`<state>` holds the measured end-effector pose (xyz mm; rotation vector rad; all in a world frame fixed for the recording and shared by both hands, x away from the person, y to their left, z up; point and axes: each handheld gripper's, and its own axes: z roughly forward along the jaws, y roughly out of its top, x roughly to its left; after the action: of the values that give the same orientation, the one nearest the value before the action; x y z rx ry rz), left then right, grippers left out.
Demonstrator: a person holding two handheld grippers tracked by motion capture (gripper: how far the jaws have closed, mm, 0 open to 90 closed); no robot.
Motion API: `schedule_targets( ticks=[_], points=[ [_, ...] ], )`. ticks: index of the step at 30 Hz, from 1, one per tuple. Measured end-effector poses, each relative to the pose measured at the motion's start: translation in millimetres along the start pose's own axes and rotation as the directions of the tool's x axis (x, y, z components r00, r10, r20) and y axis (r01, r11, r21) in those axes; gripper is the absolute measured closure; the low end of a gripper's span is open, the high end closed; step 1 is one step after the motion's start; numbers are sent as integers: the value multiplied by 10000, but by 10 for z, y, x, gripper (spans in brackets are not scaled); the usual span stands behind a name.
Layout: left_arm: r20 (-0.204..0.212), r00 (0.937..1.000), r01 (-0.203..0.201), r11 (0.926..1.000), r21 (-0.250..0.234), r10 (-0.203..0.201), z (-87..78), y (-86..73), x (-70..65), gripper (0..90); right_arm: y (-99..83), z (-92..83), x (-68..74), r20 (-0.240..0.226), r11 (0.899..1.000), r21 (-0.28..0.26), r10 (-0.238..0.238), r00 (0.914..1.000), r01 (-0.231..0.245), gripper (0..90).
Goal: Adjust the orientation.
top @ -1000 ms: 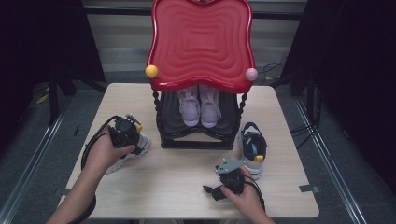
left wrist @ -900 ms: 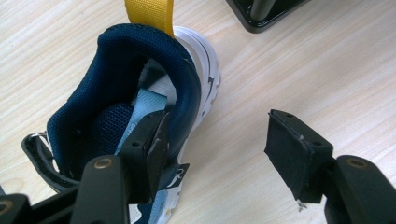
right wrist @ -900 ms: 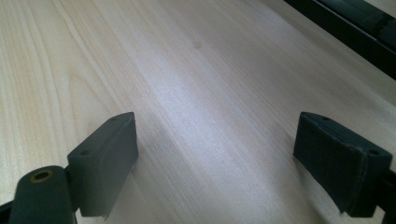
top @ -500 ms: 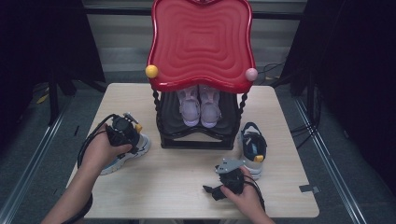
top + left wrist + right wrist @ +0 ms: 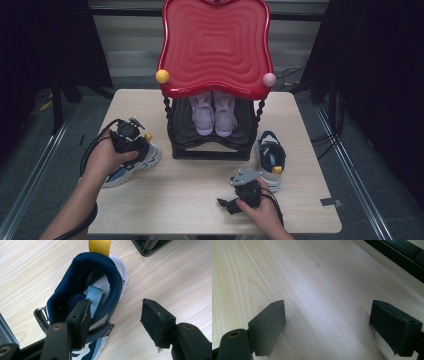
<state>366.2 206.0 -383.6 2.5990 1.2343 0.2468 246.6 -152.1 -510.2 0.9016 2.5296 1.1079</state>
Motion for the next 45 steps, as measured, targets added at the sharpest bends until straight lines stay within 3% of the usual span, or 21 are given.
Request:
schedule_targets(
  ticks=[7,9,14,15,19,24,26,28,31,38,40,41,43,45],
  points=[
    [-87,10000,-37,10000,-19,37,128,-5,22,422,0,-1,1,10,10000,24,9,10000,-9,130],
    [58,10000,-67,9999,-121,68,178,-8,34,433,1,-1,1,9,10000,24,8,10000,-8,130],
    [76,9997,-239,9997,-91,240,238,-15,22,574,2,-1,2,-4,10000,45,33,10000,-33,130],
    [120,9994,-333,9994,-82,334,227,-15,30,635,2,-1,3,-3,10000,45,35,10000,-35,130],
    [525,9971,-552,9985,8,551,175,-45,25,733,3,-1,3,-19,10000,50,40,10000,-40,130],
    [1068,9913,-765,9970,-108,773,133,-169,-40,740,2,1,3,-17,10000,27,53,10000,-53,130],
    [1148,9908,-685,9971,-342,720,131,-212,-60,722,2,1,2,-21,10000,23,40,10000,-40,130],
    [1237,9917,-284,9978,-606,357,140,-228,-62,635,2,2,2,-25,10000,38,35,10000,-35,130],
    [887,9960,-17,9971,-760,84,183,-198,-55,528,7,4,3,-22,10000,70,65,10000,-65,128],
    [916,9947,549,9949,-843,-471,301,-46,-96,471,14,11,-3,-28,10000,63,-1,10000,1,127],
    [857,9939,758,9948,-681,-698,323,-6,-99,490,14,11,-2,-29,10000,67,7,10000,-7,127],
    [658,9964,574,9964,-626,-533,326,8,-91,560,14,11,-4,-9,10000,57,-15,10000,15,127],
    [899,9934,771,9954,-563,-719,336,17,-91,640,13,11,-3,-17,10000,62,-2,10000,2,127],
    [814,9948,652,9965,-531,-608,329,14,-117,675,14,12,-4,-12,10000,53,-18,10000,18,127]
  ],
)
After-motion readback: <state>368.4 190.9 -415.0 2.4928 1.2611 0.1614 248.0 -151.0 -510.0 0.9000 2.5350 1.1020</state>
